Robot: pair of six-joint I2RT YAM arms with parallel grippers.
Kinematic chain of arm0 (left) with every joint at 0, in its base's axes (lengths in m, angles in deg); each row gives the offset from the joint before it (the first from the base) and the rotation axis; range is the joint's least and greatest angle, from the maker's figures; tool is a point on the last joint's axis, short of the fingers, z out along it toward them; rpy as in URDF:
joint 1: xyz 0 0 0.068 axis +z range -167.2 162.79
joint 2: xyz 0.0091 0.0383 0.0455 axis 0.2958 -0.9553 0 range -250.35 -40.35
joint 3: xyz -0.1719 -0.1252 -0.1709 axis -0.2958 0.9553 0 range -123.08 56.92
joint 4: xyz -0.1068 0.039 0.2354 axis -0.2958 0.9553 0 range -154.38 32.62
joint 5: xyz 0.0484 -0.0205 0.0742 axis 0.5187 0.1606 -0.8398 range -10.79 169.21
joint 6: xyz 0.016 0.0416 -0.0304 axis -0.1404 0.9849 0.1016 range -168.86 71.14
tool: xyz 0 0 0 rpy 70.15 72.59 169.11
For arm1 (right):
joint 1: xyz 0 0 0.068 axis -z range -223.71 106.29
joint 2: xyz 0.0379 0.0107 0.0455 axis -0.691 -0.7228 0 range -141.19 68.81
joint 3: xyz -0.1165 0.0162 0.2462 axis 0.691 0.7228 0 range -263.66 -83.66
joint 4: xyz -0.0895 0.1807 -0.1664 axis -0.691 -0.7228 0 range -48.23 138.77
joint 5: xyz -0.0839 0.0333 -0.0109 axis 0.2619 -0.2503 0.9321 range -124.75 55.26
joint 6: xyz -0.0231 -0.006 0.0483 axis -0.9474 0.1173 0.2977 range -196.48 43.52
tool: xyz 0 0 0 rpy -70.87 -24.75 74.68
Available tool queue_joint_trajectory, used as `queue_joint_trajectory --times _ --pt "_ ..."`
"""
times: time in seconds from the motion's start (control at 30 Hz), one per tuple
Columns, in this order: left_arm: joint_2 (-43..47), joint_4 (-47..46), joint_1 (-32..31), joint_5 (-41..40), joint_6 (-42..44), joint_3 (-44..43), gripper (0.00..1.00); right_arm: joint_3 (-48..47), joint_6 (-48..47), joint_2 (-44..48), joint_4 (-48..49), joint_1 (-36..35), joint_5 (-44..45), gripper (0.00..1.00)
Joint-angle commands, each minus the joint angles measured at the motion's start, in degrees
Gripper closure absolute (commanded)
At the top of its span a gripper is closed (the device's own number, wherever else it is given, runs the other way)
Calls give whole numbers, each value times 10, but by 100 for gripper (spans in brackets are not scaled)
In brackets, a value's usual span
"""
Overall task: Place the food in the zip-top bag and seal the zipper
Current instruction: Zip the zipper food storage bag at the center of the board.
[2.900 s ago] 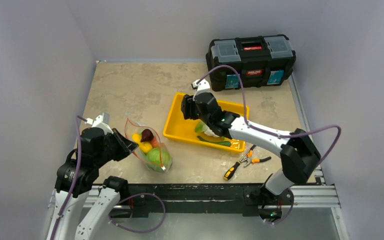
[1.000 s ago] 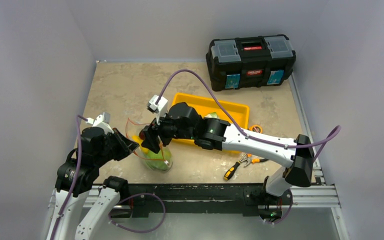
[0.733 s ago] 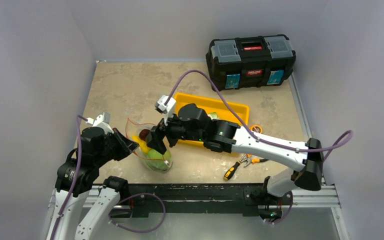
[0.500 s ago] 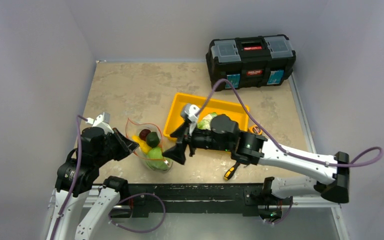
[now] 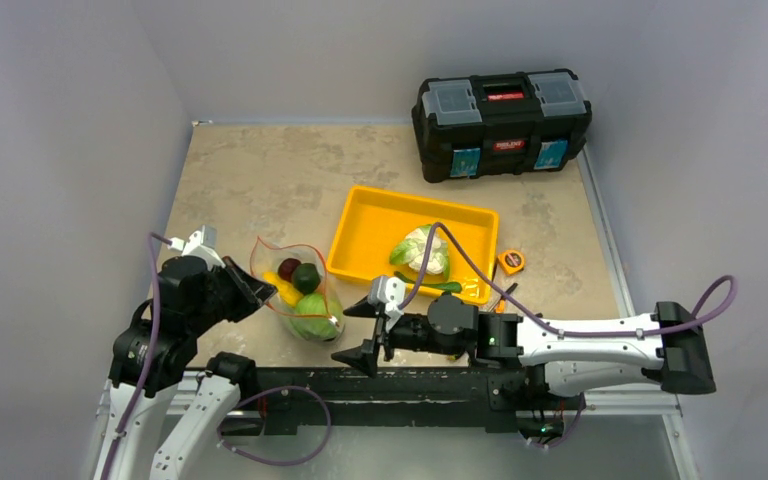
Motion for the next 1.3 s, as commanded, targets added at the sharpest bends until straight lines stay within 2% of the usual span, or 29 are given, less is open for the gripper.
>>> queue_joint_trajectory --times 0.0,0.07,0.27,0.4,0.5,0.57,0.63,0.8,0.87,1.0,1.03,1.07,1.2,1.23,1.27 --pt "7 -33 -1 0 -16 -16 100 3 -52 -12 115 -35 152 25" --pt "7 -33 -1 1 -16 -19 100 -8 -46 -28 110 -36 178 32" --pt "3 -32 -1 2 -15 -22 100 -14 -64 -63 127 -40 183 42" --pt "0 -30 -1 3 -12 -24 100 -30 -71 -81 113 -41 189 55" --pt "1 -30 -1 9 0 -24 99 -33 -82 -84 111 -42 193 76" --pt "-4 -38 -1 41 39 -34 87 -34 -83 -82 106 -41 201 98" --pt "-10 -45 -1 67 74 -48 77 -29 -80 -81 104 -41 208 100" --pt "4 -40 -1 41 166 -103 56 -17 -110 -86 135 -40 194 100" --pt "10 -48 -1 64 215 -121 52 -18 -116 -85 135 -41 192 100" --pt "10 -110 -1 204 313 -124 42 -21 -114 -83 129 -34 173 100" --pt "9 -128 -1 239 332 -117 34 -24 -109 -82 122 -28 158 100" --pt "13 -155 -1 275 357 -100 26 -26 -105 -81 117 -23 144 100" --pt "68 -314 -18 406 451 10 18 -33 -98 -80 99 -6 100 100" --pt "86 -365 -26 452 475 46 8 -35 -95 -79 95 0 87 100" --pt "102 -402 -29 500 515 79 6 -37 -91 -77 91 8 70 100"
